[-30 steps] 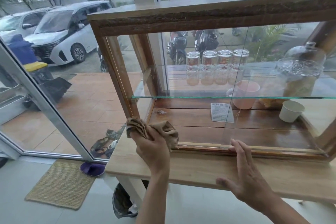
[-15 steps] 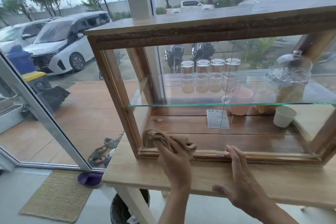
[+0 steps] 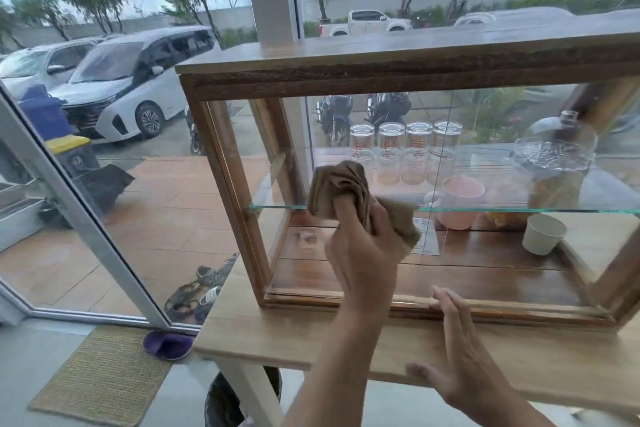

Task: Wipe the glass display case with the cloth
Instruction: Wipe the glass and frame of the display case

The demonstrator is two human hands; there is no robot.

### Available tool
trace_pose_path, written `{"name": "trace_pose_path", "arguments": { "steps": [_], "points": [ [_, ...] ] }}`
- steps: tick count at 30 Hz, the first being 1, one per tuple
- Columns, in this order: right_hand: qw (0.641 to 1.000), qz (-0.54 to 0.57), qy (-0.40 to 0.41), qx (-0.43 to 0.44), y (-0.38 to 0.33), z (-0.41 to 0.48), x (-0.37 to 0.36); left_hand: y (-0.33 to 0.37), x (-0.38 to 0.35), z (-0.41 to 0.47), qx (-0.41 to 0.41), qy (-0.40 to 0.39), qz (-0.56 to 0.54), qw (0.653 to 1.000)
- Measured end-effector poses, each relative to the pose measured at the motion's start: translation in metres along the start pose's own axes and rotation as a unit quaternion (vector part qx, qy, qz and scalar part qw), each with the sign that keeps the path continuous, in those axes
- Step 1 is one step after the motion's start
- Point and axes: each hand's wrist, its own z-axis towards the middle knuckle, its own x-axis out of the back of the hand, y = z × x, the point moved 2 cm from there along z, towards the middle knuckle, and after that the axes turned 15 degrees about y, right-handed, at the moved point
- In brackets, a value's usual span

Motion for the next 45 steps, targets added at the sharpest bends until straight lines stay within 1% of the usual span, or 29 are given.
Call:
{"name": "trace_pose_path", "arguments": {
  "steps": [1, 3, 4, 6, 8, 9, 11, 12, 14, 15, 16, 17, 18, 19, 20, 22, 24, 26, 28, 30, 31, 33, 36, 37, 38, 39, 42, 43, 45],
  "points": [
    [1.0, -0.001, 0.0, 0.003, 0.001, 0.0, -0.001, -0.006, 0.001, 0.022, -0.004, 0.038, 0.003, 0.999],
    [1.0, 0.004, 0.005, 0.005, 0.003, -0.001, -0.003, -0.024, 0.015, 0.042, 0.035, 0.115, 0.032, 0.992],
    [1.0, 0.005, 0.01, 0.005, 0.004, -0.001, -0.004, -0.032, 0.022, 0.035, 0.056, 0.124, 0.034, 0.99],
    [1.0, 0.005, 0.017, 0.002, 0.006, -0.002, -0.005, -0.028, 0.028, 0.005, 0.084, 0.065, 0.019, 0.994],
    [1.0, 0.012, 0.023, 0.004, 0.006, -0.002, -0.004, -0.004, 0.017, -0.017, 0.023, -0.028, 0.004, 0.999],
    [1.0, 0.017, 0.024, 0.007, 0.005, -0.002, -0.004, 0.009, 0.009, -0.01, -0.022, -0.038, -0.005, 0.999],
    [0.999, 0.022, 0.023, 0.009, 0.003, 0.0, -0.002, 0.02, -0.003, 0.037, -0.055, 0.009, -0.03, 0.998],
    [1.0, 0.022, 0.021, 0.006, 0.002, 0.001, -0.002, 0.015, -0.002, 0.065, -0.052, 0.067, -0.022, 0.996],
    [1.0, 0.018, 0.02, 0.004, 0.0, 0.002, -0.002, -0.003, 0.011, 0.093, 0.002, 0.166, 0.016, 0.986],
    [1.0, 0.013, 0.02, 0.006, -0.002, 0.002, -0.002, -0.012, 0.019, 0.087, 0.032, 0.174, 0.031, 0.984],
    [1.0, 0.007, 0.021, 0.005, -0.003, 0.002, -0.002, -0.014, 0.025, 0.069, 0.051, 0.148, 0.039, 0.987],
    [1.0, 0.003, 0.022, 0.001, -0.004, 0.002, -0.001, -0.008, 0.027, 0.047, 0.061, 0.092, 0.034, 0.993],
    [1.0, 0.003, 0.023, -0.004, -0.004, 0.003, -0.001, 0.001, 0.024, 0.027, 0.045, 0.021, 0.021, 0.999],
    [1.0, 0.003, 0.026, -0.007, -0.004, 0.003, -0.001, 0.012, 0.018, 0.016, -0.002, -0.029, 0.012, 1.0],
    [1.0, 0.003, 0.027, -0.006, -0.003, 0.003, -0.001, 0.021, 0.011, 0.021, -0.05, -0.04, 0.008, 0.998],
    [0.999, -0.006, 0.031, -0.008, 0.0, 0.002, -0.003, 0.026, 0.001, 0.063, -0.058, 0.008, -0.006, 0.998],
    [0.999, -0.012, 0.035, -0.014, 0.004, 0.003, -0.006, 0.012, 0.009, 0.103, -0.005, 0.108, 0.003, 0.994],
    [0.999, -0.012, 0.041, -0.012, 0.006, 0.003, -0.009, -0.011, 0.023, 0.1, 0.055, 0.141, 0.037, 0.988],
    [0.999, -0.008, 0.048, -0.008, 0.006, 0.003, -0.009, -0.009, 0.029, 0.062, 0.064, 0.062, 0.059, 0.994],
    [0.998, 0.001, 0.057, -0.007, 0.007, 0.002, -0.008, 0.013, 0.018, 0.029, -0.013, -0.037, 0.061, 0.997],
    [0.998, 0.0, 0.059, -0.005, 0.006, 0.001, -0.008, 0.024, 0.011, 0.026, -0.057, -0.058, 0.057, 0.995],
    [0.999, -0.008, 0.046, -0.008, 0.005, 0.001, -0.007, 0.033, 0.002, 0.054, -0.094, -0.03, 0.044, 0.994],
    [0.999, -0.008, 0.029, -0.019, 0.009, 0.002, -0.011, 0.0, 0.016, 0.101, -0.055, 0.104, 0.066, 0.991],
    [0.999, -0.003, 0.029, -0.017, 0.011, 0.003, -0.013, -0.013, 0.022, 0.1, -0.043, 0.118, 0.077, 0.989],
    [1.0, 0.002, 0.029, -0.011, 0.011, 0.003, -0.013, -0.018, 0.027, 0.09, -0.042, 0.107, 0.079, 0.99],
    [0.999, 0.005, 0.033, -0.005, 0.011, 0.004, -0.013, -0.017, 0.025, 0.072, -0.055, 0.065, 0.073, 0.994],
    [0.999, 0.01, 0.036, 0.009, 0.007, 0.005, -0.009, 0.019, -0.002, 0.019, -0.155, -0.072, 0.033, 0.985],
    [0.999, 0.007, 0.038, 0.014, 0.006, 0.004, -0.008, 0.033, -0.011, 0.022, -0.177, -0.08, 0.012, 0.981],
    [0.999, -0.004, 0.038, 0.015, 0.01, 0.003, -0.009, 0.043, -0.021, 0.055, -0.196, -0.051, -0.033, 0.979]
  ]
}}
